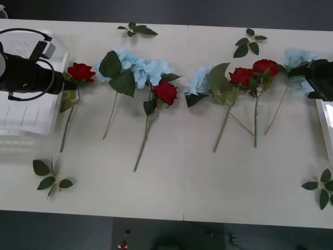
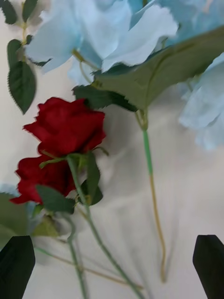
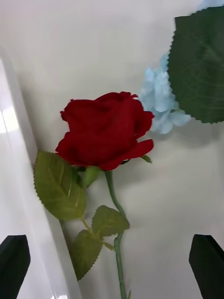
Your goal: Put the red flowers into the right box and the blue flowers into the left box
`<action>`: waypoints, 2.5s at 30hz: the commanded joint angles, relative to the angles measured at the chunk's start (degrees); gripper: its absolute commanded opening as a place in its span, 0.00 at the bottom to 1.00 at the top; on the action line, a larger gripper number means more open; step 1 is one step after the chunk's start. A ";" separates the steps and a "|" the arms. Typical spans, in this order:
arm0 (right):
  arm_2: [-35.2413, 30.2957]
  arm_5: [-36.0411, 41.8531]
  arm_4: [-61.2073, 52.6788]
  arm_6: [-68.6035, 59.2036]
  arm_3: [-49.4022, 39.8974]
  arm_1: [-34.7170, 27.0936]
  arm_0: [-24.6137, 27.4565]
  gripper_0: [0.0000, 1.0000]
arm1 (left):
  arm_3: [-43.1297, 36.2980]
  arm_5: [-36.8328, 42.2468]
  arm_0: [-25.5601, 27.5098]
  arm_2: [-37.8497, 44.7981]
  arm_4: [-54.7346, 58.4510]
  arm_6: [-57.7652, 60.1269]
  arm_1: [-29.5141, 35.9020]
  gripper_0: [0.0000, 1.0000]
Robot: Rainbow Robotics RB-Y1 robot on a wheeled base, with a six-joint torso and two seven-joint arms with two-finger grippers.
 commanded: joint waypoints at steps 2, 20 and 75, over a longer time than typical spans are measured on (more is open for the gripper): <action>-0.19 -0.94 7.63 -1.57 3.39 2.40 -2.18 1.00 | -0.64 0.04 -1.73 0.34 -3.70 1.67 -1.75 1.00; -0.19 -10.70 25.39 -2.63 19.03 15.84 -5.88 1.00 | 5.78 0.04 -1.73 0.43 -13.01 5.10 -10.18 1.00; -0.28 -12.72 31.63 -2.19 28.96 23.31 -10.01 0.00 | 9.29 -1.36 -1.02 0.43 -16.27 6.24 -14.05 0.00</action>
